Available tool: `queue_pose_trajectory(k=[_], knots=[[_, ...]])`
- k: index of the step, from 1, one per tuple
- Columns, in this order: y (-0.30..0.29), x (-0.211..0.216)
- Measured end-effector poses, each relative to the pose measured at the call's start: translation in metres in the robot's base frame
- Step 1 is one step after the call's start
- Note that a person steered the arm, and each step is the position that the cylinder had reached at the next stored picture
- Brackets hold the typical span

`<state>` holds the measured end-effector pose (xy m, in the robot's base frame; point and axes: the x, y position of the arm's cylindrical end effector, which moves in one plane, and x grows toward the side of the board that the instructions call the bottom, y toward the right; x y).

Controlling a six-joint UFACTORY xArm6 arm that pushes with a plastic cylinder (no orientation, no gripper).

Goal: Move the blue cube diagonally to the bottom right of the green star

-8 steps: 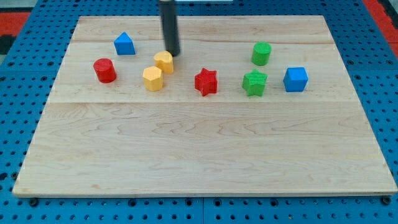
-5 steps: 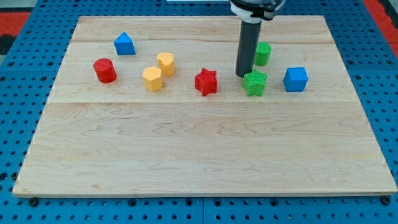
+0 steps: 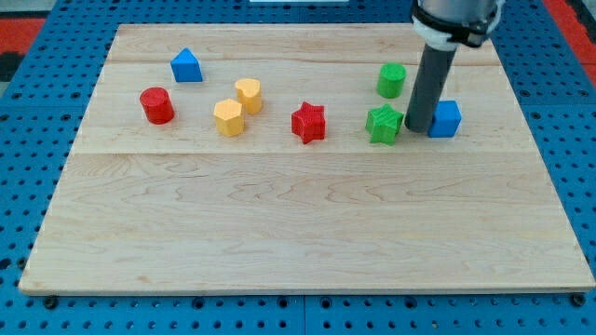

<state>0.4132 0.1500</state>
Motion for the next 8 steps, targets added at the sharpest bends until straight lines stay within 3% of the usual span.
queue_pose_trajectory(k=[2, 3, 4, 7, 8], knots=[[0.028, -0.075], [0.058, -0.087], [0.057, -0.026], [0.054, 0.106], [0.058, 0.107]])
